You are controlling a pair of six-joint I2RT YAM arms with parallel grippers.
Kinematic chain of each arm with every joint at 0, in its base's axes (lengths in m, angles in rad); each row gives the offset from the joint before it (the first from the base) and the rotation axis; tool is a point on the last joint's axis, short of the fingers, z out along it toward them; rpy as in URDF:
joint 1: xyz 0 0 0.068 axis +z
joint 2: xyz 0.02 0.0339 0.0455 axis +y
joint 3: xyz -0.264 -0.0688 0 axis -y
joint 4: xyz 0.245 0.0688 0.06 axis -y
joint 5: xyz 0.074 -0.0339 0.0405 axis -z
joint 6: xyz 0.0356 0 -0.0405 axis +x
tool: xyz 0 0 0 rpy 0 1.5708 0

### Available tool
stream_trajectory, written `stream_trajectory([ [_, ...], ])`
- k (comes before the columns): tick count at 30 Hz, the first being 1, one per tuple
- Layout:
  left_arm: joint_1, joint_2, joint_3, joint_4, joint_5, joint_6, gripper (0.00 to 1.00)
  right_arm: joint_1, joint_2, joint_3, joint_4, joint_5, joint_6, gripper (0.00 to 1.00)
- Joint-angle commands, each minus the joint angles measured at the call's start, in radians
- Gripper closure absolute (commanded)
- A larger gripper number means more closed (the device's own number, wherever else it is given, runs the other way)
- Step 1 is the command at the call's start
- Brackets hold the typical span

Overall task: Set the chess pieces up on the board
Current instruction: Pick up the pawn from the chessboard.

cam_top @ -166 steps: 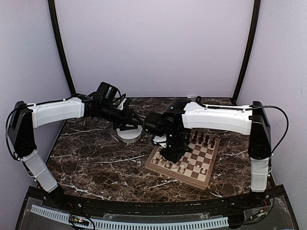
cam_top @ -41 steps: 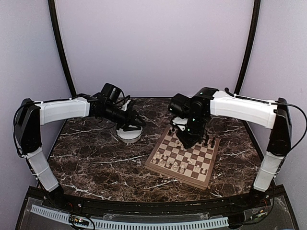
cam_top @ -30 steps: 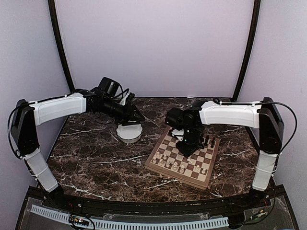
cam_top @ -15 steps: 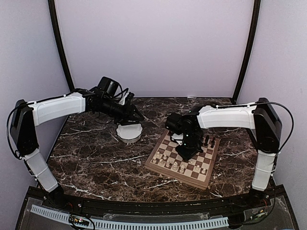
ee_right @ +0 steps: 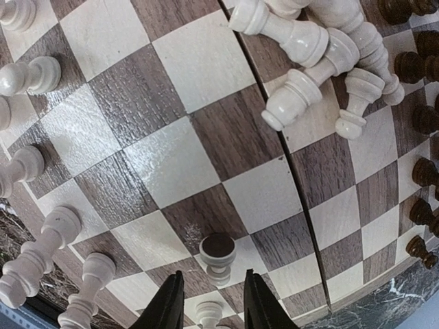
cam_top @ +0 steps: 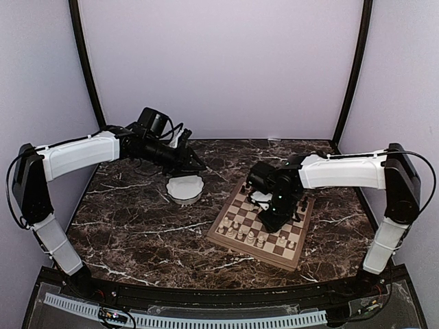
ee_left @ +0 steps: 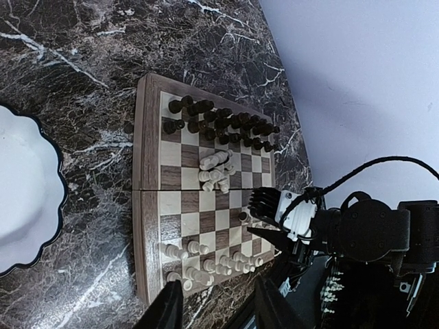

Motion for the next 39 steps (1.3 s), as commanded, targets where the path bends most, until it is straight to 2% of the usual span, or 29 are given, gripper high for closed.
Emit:
stream_trajectory([
  [1, -0.005, -0.039, 0.045, -0.018, 0.015, 0.023, 0.62, -0.004, 0.006, -0.019, 0.054, -0.015, -0.024, 0.71],
  [17, -0.009, -0.026, 0.051, -0.024, 0.018, 0.024, 0.62, -0.005, 0.014, -0.074, 0.060, 0.021, -0.045, 0.75],
  [30, -0.016, -0.009, 0.063, -0.020, 0.033, 0.028, 0.62, -0.004, 0.015, -0.093, 0.094, 0.037, -0.062, 0.96],
  [34, -0.020, -0.014, 0.060, -0.009, 0.049, 0.032, 0.62, 0.000, -0.011, -0.007, 0.034, 0.049, -0.059, 0.96],
  [39, -0.046, 0.005, 0.052, 0.044, 0.136, 0.018, 0.61, 0.027, -0.020, 0.184, -0.040, 0.021, -0.069, 0.96],
])
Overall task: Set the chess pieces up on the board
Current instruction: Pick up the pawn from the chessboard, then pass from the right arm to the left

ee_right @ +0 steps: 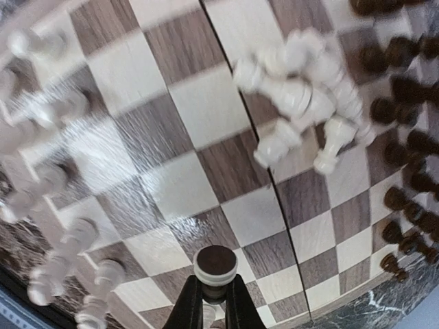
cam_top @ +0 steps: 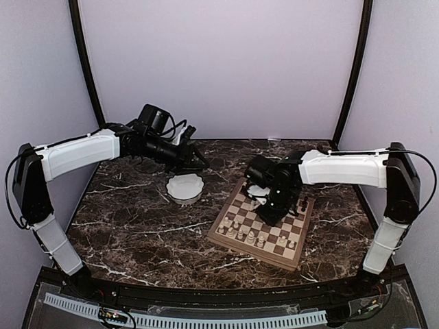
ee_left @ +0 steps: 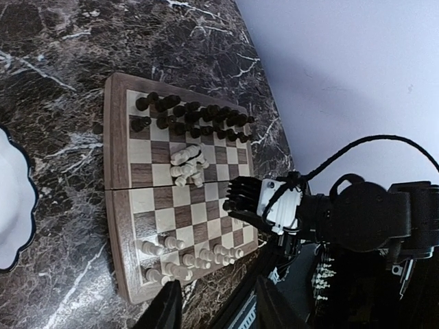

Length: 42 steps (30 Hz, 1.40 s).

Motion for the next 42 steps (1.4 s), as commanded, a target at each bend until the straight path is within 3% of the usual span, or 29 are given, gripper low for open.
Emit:
stream_trajectory([
  [1, -0.036, 0.011, 0.020, 0.058, 0.105, 0.002, 0.61, 0.030, -0.018, 0.185, -0.049, -0.011, -0.014, 0.96],
  [7, -0.081, 0.072, 0.029, 0.146, 0.231, -0.069, 0.61, 0.089, 0.019, 0.329, -0.059, -0.033, -0.051, 0.96],
  [16, -0.114, 0.134, 0.046, 0.158, 0.322, -0.096, 0.61, 0.116, 0.010, 0.395, -0.037, -0.036, -0.059, 0.96],
  [34, -0.129, 0.168, 0.041, 0.220, 0.368, -0.145, 0.72, 0.155, -0.015, 0.423, -0.013, -0.032, -0.070, 0.95],
  [42, -0.131, 0.177, 0.035, 0.242, 0.388, -0.168, 0.68, 0.155, -0.046, 0.417, 0.017, -0.016, -0.060, 0.95],
])
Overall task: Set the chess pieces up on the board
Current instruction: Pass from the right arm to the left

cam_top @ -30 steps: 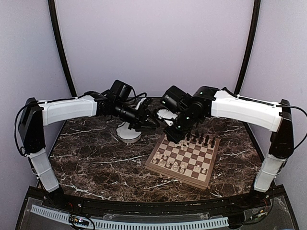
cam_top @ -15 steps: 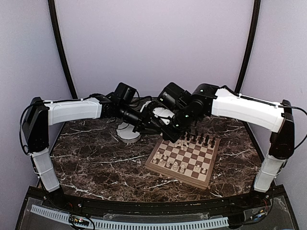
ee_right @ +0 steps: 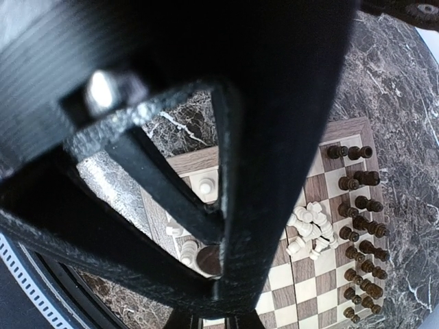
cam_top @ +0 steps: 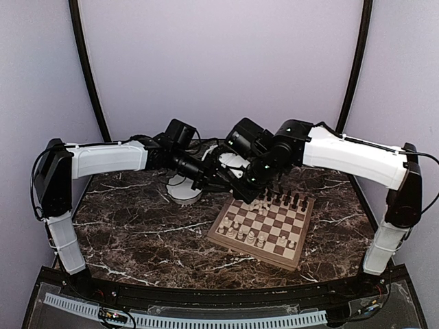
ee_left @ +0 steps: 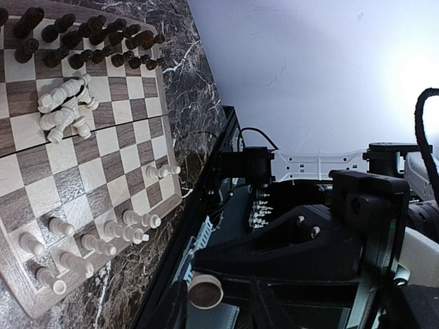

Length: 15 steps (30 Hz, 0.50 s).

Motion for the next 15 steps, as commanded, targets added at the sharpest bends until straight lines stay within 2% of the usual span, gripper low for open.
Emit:
stream_trajectory([
  [1, -0.011, 0.005, 0.017, 0.049, 0.045, -0.036, 0.69, 0.018, -0.058, 0.016, 0.075, -0.001, -0.004, 0.95],
  [7, -0.009, 0.007, -0.001, 0.087, 0.055, -0.060, 0.72, 0.018, -0.105, -0.020, 0.120, 0.008, 0.007, 0.95],
  [12, -0.009, 0.009, -0.004, 0.108, 0.065, -0.072, 0.85, 0.018, -0.101, -0.022, 0.112, 0.005, 0.006, 0.94],
  [15, -0.006, 0.006, 0.001, 0.118, 0.071, -0.076, 0.89, 0.018, -0.109, -0.008, 0.095, 0.012, 0.019, 0.88],
])
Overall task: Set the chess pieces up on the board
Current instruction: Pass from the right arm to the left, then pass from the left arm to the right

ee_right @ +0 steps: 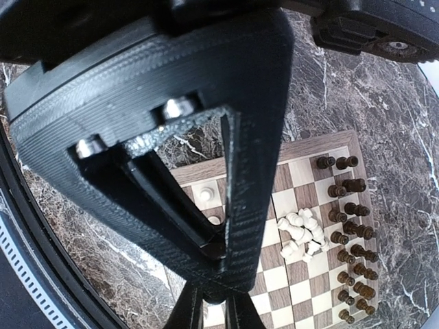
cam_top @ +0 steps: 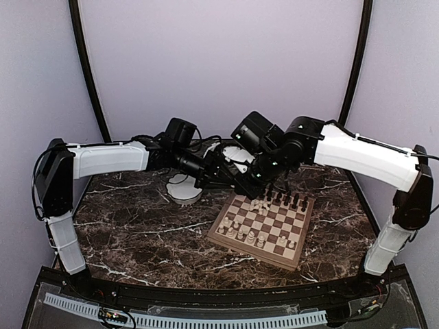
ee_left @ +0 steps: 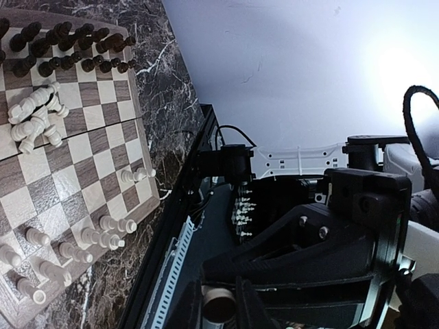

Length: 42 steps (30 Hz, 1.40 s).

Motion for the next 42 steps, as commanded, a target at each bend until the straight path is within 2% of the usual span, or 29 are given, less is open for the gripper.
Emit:
stream_trajectory([
  [1, 0.001, -0.005, 0.002, 0.025, 0.007, -0.015, 0.90, 0.012, -0.051, 0.020, 0.053, 0.017, 0.029, 0.85],
  [4, 0.024, -0.035, -0.018, 0.125, -0.002, -0.057, 0.91, -0.012, -0.138, -0.012, 0.120, -0.031, 0.081, 0.72],
  [7, 0.044, -0.066, -0.048, 0.274, -0.019, -0.162, 0.91, -0.081, -0.283, -0.152, 0.298, -0.134, 0.189, 0.62],
  [12, 0.055, -0.087, -0.067, 0.516, -0.042, -0.280, 0.91, -0.313, -0.452, -0.424, 0.604, -0.406, 0.458, 0.64],
  [16, 0.054, -0.081, -0.074, 0.602, -0.051, -0.343, 0.91, -0.354, -0.452, -0.534, 0.756, -0.565, 0.588, 0.63],
  [22, 0.051, -0.071, -0.103, 0.669, -0.055, -0.393, 0.91, -0.354, -0.391, -0.545, 0.840, -0.645, 0.630, 0.58],
  [42, 0.033, -0.097, -0.159, 0.705, -0.049, -0.420, 0.91, -0.354, -0.296, -0.548, 0.971, -0.723, 0.714, 0.60],
])
